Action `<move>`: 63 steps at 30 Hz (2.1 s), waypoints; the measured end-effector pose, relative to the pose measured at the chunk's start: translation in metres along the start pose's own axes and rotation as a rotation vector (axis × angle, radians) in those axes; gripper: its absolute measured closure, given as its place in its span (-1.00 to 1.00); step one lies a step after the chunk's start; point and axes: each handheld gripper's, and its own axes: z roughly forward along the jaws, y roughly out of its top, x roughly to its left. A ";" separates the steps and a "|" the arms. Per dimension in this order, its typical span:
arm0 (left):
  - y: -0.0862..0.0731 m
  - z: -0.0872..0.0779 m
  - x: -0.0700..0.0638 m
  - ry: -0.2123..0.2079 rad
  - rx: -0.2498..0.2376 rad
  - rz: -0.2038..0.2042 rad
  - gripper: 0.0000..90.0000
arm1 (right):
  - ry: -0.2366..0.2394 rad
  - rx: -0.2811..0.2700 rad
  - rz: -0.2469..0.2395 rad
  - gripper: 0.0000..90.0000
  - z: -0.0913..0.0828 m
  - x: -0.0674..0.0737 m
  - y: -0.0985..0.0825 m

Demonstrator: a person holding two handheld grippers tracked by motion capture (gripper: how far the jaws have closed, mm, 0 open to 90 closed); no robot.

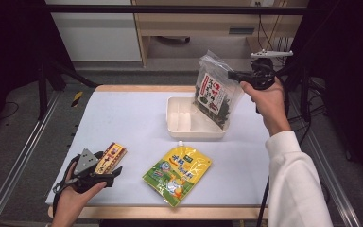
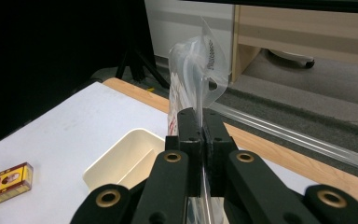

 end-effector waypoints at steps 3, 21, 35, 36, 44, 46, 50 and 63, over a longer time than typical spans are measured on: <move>0.000 0.000 0.000 0.000 -0.001 0.002 -0.77 | 0.002 0.017 0.009 0.97 0.004 -0.002 -0.008; 0.000 0.002 -0.002 -0.008 0.008 0.007 -0.77 | 0.024 0.029 0.042 0.97 0.006 -0.011 -0.029; 0.000 0.002 -0.002 -0.007 0.010 0.009 -0.77 | -0.010 0.021 0.024 0.63 0.004 -0.008 -0.037; 0.000 0.002 -0.002 -0.007 0.010 0.009 -0.77 | -0.012 0.017 0.025 0.56 0.003 -0.008 -0.037; -0.001 0.004 -0.002 -0.003 0.017 0.012 -0.77 | -0.063 -0.019 -0.027 -0.13 -0.018 0.002 -0.041; -0.001 0.004 -0.002 -0.002 0.016 0.012 -0.77 | -0.070 -0.037 -0.045 -0.21 -0.026 0.005 -0.043; -0.001 0.005 -0.003 -0.001 0.015 0.013 -0.78 | -0.078 -0.057 -0.052 -0.32 -0.037 0.010 -0.046; -0.001 0.005 -0.004 0.007 0.008 0.013 -0.78 | -0.050 -0.077 -0.115 -0.69 -0.062 0.056 -0.102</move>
